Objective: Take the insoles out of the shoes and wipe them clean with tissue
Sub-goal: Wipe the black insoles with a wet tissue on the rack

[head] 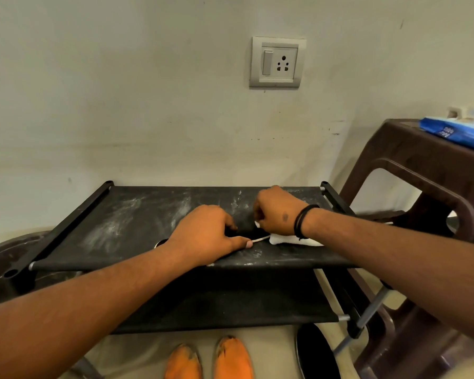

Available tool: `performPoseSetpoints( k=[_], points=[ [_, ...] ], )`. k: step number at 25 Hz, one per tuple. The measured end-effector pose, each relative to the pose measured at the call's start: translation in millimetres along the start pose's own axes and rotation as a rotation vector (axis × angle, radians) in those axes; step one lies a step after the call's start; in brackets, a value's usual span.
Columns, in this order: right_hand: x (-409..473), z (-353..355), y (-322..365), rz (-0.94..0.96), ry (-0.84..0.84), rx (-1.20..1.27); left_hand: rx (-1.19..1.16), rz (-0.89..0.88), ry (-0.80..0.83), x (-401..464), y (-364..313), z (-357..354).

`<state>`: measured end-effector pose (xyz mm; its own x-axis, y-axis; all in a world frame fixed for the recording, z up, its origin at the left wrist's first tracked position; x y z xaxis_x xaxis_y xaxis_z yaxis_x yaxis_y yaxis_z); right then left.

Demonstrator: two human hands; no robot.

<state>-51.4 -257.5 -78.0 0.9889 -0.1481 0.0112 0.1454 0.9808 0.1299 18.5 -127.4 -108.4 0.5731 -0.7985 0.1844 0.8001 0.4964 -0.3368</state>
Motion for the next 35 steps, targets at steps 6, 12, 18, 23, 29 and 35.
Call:
performPoseSetpoints(
  k=[6,12,18,23,29,35],
  points=[
    [-9.5,-3.5,27.3,0.095,0.053,0.084,0.002,0.078,-0.007,2.0,4.5,0.8],
    [7.8,-3.4,-4.8,-0.028,0.043,-0.075,0.029,0.079,0.000,-0.1,2.3,2.1],
    [-3.2,-13.4,35.5,0.152,0.097,-0.044,0.014,0.080,0.007,2.1,2.0,2.1],
    [18.3,-13.6,14.0,0.042,0.017,-0.034,0.031,0.085,0.001,-1.3,-0.9,4.3],
    [20.2,-10.2,13.0,0.035,0.017,-0.013,0.030,0.094,-0.008,-0.2,-1.5,6.6],
    [7.4,-18.7,27.4,0.120,0.042,0.107,0.026,0.093,-0.023,-0.1,-0.4,7.4]
  ],
)
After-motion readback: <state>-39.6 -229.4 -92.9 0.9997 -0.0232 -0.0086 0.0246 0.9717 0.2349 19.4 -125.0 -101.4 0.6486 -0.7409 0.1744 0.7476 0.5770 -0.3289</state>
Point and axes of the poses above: each hand's wrist, its own x-axis towards the middle knuckle, its own z-axis out of the back of the hand, y = z × x, the point moved 5 cm from there along x, towards the middle knuckle, and after that the axes turned 7 degrees about z, right-handed, at the moved point
